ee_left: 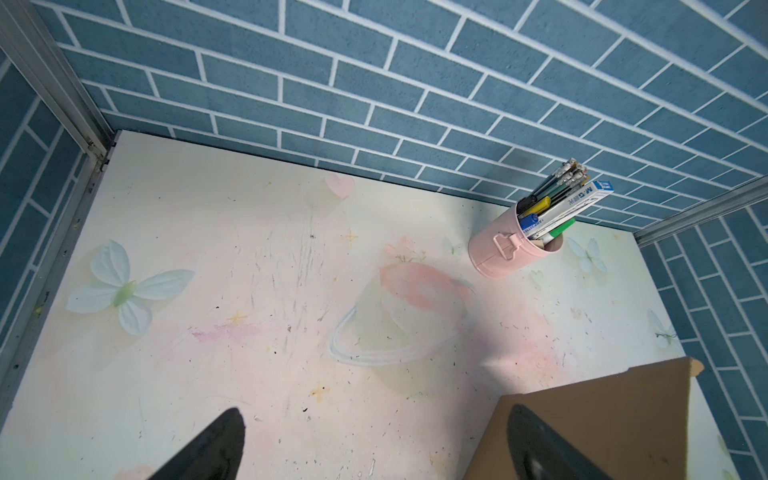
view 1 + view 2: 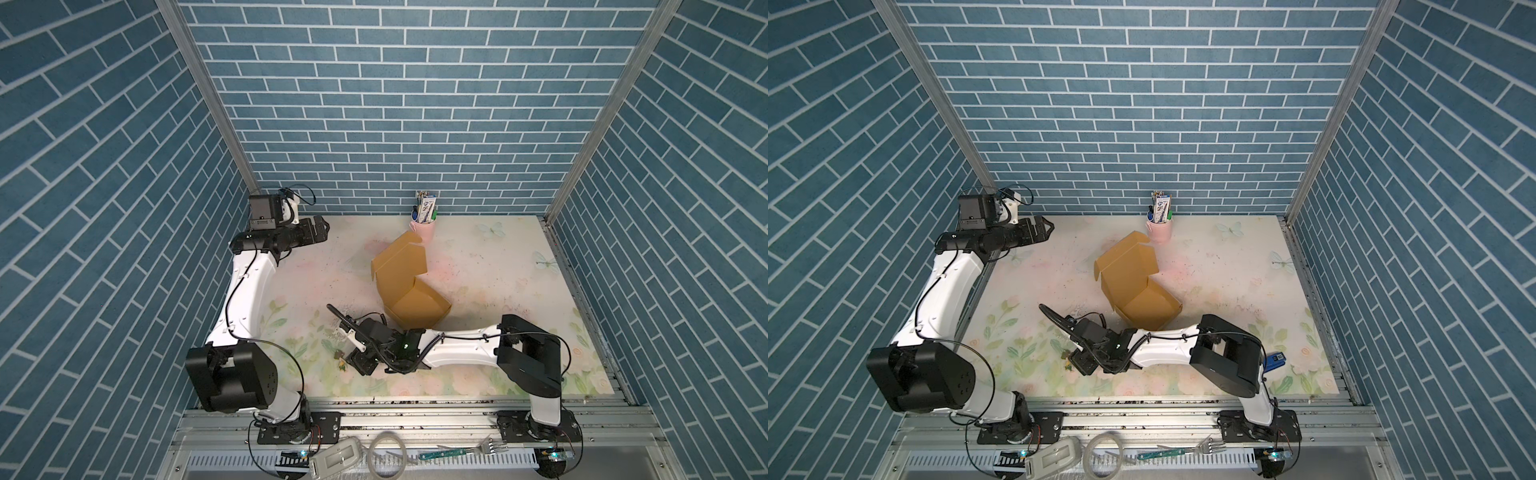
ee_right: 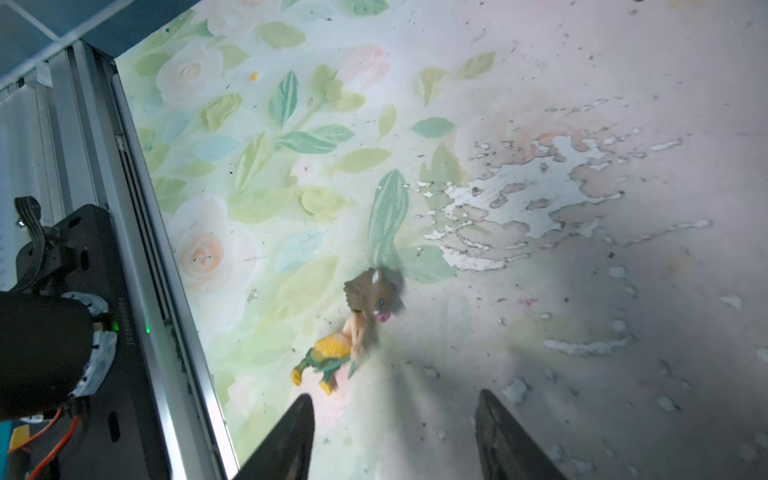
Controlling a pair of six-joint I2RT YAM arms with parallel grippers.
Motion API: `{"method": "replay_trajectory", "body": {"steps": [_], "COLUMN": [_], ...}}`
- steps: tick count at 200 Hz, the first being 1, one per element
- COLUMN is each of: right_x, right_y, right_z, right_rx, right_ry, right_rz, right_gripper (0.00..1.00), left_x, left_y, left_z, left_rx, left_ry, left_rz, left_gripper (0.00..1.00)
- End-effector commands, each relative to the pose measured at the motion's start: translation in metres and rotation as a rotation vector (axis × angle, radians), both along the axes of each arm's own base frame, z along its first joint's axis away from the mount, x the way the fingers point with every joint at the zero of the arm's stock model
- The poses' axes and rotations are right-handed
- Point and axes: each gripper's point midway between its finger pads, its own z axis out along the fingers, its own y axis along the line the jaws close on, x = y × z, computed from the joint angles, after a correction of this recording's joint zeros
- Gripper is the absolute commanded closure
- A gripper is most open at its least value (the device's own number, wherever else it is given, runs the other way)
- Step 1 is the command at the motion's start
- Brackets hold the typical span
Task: Fold the paper box
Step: 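Swing right gripper toward the robot's near table edge while left gripper lifts away, then lower right gripper onto the small boar-headed figurine and grasp it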
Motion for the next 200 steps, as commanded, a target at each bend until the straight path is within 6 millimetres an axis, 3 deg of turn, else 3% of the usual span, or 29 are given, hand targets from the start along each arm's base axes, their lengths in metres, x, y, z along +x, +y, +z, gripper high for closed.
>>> {"method": "replay_trajectory", "body": {"steps": [1, 38, 83, 132, 143, 145, 150, 200], "right_x": [-0.01, -0.013, -0.016, -0.018, -0.018, -0.019, -0.02, -0.017], "right_y": [0.009, 0.02, 0.022, 0.026, 0.025, 0.024, 0.023, 0.016], "right_z": [-0.006, -0.014, -0.031, -0.036, -0.033, -0.045, -0.049, -0.054], "right_rx": [-0.036, -0.055, -0.131, -0.171, -0.18, -0.203, -0.216, -0.269], "right_ry": [0.035, 0.055, 0.072, 0.079, 0.076, 0.082, 0.084, 0.05], "right_rz": [0.056, 0.07, 0.079, 0.088, 0.094, 0.095, 0.099, 0.104], "right_gripper": [0.38, 0.39, 0.39, 0.42, 0.43, 0.43, 0.44, 0.52], "left_x": [0.001, 0.001, 0.002, 0.002, 0.002, 0.002, 0.002, 0.002], "left_y": [0.001, 0.007, 0.01, 0.011, 0.011, 0.011, 0.011, 0.011], "left_z": [-0.001, -0.001, 0.0, 0.001, 0.001, 0.001, 0.001, 0.0], "left_rx": [-0.036, -0.035, -0.056, -0.058, -0.058, -0.058, -0.059, -0.061], "left_ry": [-0.008, -0.012, -0.015, -0.019, -0.02, -0.02, -0.021, -0.018], "left_rz": [-0.001, 0.014, 0.021, 0.021, 0.021, 0.021, 0.019, 0.022], "left_gripper": [0.01, 0.01, 0.0, 0.0, 0.0, 0.0, 0.0, 0.0]}}
